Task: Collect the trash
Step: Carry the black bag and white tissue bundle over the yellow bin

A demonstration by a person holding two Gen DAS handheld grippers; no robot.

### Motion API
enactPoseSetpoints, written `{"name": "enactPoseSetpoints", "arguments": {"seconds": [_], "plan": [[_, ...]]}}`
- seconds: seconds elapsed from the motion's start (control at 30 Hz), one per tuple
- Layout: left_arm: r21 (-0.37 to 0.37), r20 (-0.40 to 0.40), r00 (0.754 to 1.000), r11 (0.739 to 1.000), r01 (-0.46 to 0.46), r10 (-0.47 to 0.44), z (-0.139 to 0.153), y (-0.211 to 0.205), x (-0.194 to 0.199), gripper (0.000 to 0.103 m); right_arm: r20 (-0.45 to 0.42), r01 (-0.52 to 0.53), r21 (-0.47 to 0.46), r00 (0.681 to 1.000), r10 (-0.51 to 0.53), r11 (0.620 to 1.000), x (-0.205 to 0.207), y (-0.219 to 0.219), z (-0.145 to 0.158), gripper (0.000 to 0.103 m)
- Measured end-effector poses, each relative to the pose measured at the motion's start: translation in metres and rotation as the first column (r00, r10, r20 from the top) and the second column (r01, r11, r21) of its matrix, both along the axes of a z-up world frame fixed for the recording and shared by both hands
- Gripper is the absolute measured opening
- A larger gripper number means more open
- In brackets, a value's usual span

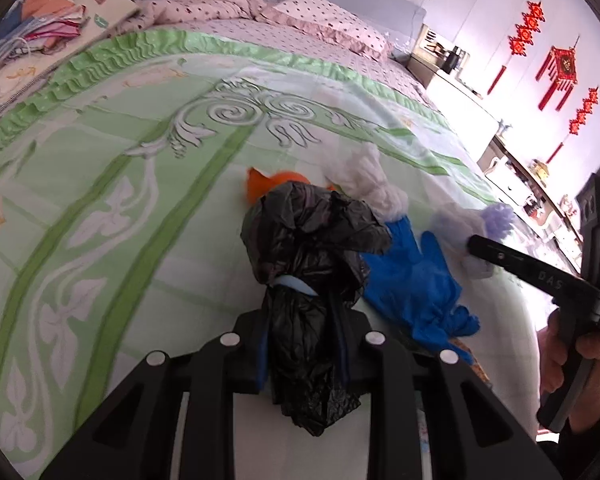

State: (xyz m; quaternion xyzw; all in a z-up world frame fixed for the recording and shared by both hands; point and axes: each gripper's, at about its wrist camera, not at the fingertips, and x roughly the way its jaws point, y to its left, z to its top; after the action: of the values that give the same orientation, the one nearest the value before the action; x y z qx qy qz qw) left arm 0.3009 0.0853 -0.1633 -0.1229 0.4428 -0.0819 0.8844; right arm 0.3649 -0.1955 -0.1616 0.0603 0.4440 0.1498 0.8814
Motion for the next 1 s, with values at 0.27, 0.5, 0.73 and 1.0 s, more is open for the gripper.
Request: {"name": "enactPoseSetpoints", "arguments": {"seconds": [0.27,0.5,0.73,1.0], "plan": [[-0.011,0.024,0.997,0.997,-0.08,0.08,0.01,0.026,0.003,0.023,0.055,0.052,-0.015,0.997,-0.051,0.999,0.002,-0.021,0.017,0.024],[-0.034,0.063,0.992,0.994,-0.108,0.11,0.027,0.038,-0.007,0.023,0.104,0.045,-0.007,0.994,-0.044,0.999,-0.017,-0.024,0.045,0.024],[-0.032,0.109,0.988,0.993,-0.111,0.114,0.05,0.037,-0.025,0.023,0.155,0.038,0.013,0.987,-0.039,0.999,-0.05,-0.029,0.081,0.024],[-0.022,0.18,0.98,0.997,-0.078,0.081,0.092,0.023,-0.053,0.023,0.218,0.044,0.02,0.975,-0.047,0.999,-0.101,-0.042,0.127,0.024]]}}
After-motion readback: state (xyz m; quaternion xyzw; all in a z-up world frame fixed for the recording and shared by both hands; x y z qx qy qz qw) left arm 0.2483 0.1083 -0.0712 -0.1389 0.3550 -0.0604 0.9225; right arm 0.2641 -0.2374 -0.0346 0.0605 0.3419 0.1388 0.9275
